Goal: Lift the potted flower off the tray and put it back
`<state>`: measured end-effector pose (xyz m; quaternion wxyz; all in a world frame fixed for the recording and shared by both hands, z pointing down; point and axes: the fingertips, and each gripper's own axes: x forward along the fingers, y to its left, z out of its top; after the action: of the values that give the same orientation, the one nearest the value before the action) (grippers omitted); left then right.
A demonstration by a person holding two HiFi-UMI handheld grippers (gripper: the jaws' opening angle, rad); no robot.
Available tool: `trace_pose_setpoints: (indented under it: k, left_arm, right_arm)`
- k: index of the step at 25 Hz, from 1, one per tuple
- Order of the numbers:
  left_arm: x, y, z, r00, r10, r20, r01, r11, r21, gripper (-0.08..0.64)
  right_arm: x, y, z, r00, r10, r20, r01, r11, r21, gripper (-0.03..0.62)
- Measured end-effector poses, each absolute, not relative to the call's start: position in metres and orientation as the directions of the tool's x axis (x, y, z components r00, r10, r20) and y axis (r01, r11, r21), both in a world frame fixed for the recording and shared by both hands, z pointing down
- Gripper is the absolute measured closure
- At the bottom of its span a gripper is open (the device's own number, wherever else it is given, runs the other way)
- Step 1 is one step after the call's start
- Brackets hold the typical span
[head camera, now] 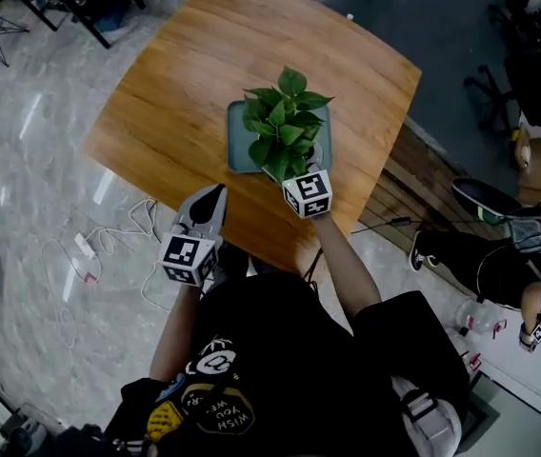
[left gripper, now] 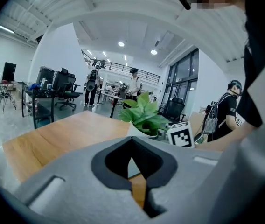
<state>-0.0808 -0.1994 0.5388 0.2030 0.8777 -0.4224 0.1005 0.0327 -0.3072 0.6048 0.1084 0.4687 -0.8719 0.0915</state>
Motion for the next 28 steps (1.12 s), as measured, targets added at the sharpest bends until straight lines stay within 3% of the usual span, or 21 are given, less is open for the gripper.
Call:
trace_pose_setpoints:
  k: [7,18,28]
  left_arm:
    - [-0.051,-0.218,0.472,0.699,-0.685,0.205,-0.713,-0.647,0.270,0.564]
    - [-0.025,-0.203,0.380,0.754,-0.652,0.079,-0.652,-0.727,0.215,0.563]
    - [-0.043,-0.190,0.386,0.725,-0.676,0.131,-0.688,-0.706,0.168,0.563]
  right_arm:
    - [0.038,-0.264,0.511,-0.515,-0.816,0.262,-0.855,0.511,-0.090,0.048]
    - [0.040,-0.215,0.435,-0.467,-0.858,0.216,-0.883,0.467,-0.055,0.048]
    - [0.031,-0.207,0.428,-0.480,-0.853,0.204,-0.876,0.479,-0.060,0.048]
